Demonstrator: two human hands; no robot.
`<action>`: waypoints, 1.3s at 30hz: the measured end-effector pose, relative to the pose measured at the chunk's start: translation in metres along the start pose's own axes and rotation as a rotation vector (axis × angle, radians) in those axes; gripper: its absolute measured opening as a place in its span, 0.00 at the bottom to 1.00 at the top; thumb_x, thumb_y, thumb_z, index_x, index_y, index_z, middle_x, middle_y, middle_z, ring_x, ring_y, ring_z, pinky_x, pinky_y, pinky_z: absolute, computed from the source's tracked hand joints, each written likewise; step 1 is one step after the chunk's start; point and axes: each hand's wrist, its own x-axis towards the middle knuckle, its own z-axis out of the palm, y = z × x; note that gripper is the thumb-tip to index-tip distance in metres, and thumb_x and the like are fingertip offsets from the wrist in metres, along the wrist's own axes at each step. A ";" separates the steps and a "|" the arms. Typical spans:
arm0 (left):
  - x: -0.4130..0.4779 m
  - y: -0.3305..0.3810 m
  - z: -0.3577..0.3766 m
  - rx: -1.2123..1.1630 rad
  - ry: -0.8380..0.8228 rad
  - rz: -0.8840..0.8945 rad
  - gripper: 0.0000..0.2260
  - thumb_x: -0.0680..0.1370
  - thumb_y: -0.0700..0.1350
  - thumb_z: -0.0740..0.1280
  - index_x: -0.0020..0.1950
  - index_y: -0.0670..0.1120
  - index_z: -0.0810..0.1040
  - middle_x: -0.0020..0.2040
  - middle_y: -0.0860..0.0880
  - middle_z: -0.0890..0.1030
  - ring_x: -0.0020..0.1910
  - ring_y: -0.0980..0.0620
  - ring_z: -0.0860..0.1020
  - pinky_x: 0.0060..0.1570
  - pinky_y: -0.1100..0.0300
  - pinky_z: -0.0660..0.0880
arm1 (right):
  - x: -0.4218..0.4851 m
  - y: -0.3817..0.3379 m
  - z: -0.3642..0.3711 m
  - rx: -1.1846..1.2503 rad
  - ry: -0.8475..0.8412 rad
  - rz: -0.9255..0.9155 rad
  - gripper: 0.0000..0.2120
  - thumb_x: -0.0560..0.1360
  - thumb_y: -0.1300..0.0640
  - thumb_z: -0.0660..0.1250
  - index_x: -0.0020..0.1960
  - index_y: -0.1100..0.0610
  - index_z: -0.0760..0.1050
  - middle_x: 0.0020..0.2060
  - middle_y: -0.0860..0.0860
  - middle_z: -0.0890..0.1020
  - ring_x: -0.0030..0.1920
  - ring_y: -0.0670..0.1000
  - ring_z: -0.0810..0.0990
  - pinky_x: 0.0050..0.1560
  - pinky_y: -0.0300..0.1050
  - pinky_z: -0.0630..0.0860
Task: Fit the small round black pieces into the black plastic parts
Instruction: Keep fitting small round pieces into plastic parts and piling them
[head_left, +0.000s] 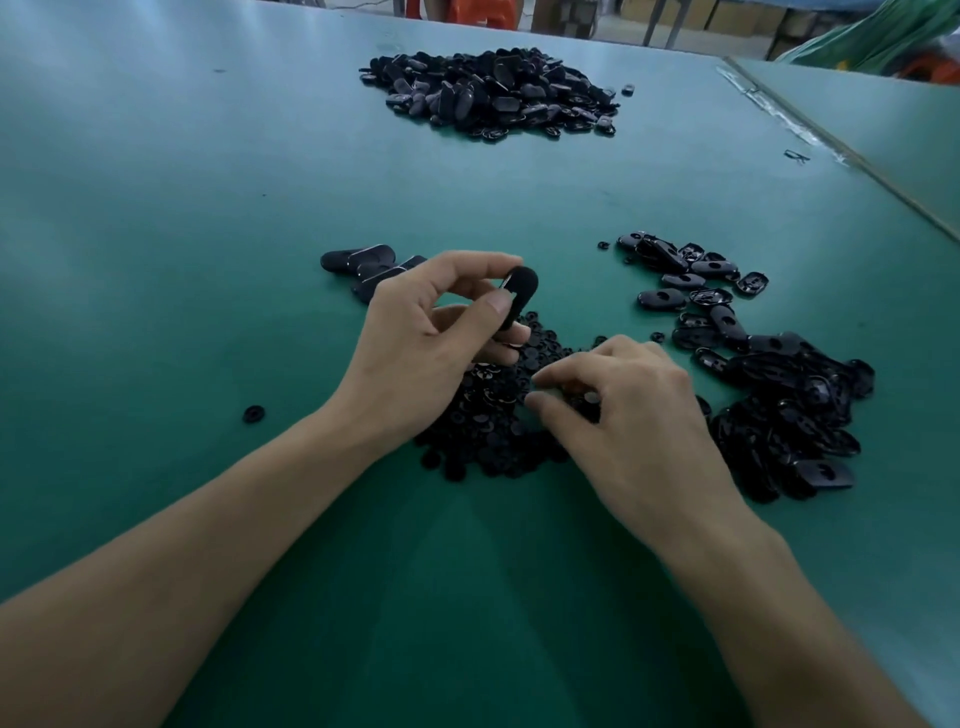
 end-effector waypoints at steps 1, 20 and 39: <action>0.000 -0.001 0.000 0.004 -0.004 0.002 0.11 0.81 0.33 0.65 0.55 0.48 0.80 0.40 0.56 0.80 0.41 0.50 0.85 0.42 0.60 0.82 | 0.000 -0.002 0.001 -0.019 -0.023 -0.005 0.09 0.75 0.46 0.71 0.53 0.47 0.83 0.44 0.45 0.75 0.50 0.46 0.69 0.47 0.39 0.62; 0.002 -0.003 0.000 0.048 0.029 -0.005 0.09 0.77 0.31 0.70 0.49 0.45 0.82 0.36 0.51 0.85 0.37 0.54 0.83 0.40 0.65 0.79 | 0.006 -0.008 0.010 -0.048 -0.028 0.017 0.09 0.77 0.47 0.70 0.55 0.48 0.82 0.44 0.47 0.76 0.50 0.50 0.72 0.48 0.42 0.66; 0.000 -0.003 -0.002 0.124 0.029 -0.007 0.10 0.76 0.34 0.72 0.48 0.50 0.83 0.39 0.53 0.86 0.39 0.53 0.86 0.40 0.64 0.80 | 0.004 -0.008 0.008 0.234 0.145 0.018 0.04 0.81 0.57 0.65 0.50 0.54 0.79 0.38 0.47 0.83 0.40 0.48 0.81 0.43 0.50 0.77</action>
